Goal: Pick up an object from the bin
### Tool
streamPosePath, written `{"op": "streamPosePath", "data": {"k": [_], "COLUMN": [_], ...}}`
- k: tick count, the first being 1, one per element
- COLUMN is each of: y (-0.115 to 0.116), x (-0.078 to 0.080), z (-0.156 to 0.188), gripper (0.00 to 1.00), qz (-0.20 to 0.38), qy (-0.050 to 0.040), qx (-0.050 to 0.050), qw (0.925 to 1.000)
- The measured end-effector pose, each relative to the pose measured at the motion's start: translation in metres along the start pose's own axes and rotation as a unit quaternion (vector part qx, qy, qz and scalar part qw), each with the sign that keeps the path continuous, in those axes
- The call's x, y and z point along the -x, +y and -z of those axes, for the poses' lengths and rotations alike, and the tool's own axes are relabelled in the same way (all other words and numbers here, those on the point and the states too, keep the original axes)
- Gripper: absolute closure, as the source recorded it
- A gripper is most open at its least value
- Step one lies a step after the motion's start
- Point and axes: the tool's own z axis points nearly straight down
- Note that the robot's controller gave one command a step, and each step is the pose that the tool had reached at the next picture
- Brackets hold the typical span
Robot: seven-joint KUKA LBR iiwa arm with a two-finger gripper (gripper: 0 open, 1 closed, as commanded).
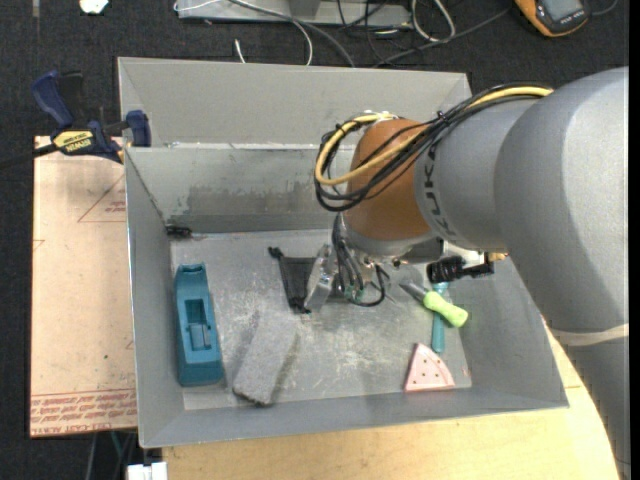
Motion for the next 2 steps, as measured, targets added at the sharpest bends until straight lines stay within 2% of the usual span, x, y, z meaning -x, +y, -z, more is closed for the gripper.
{"op": "streamPosePath", "data": {"k": [1,2], "y": [-0.002,0.003], "x": [0.0,0.005], "z": [0.074,0.156], "gripper": [1.0,1.0], "qz": [-0.032,-0.012], "qy": [0.0024,0.0037], "qx": [-0.001,-0.002], "qw": [0.9995,0.9999]}}
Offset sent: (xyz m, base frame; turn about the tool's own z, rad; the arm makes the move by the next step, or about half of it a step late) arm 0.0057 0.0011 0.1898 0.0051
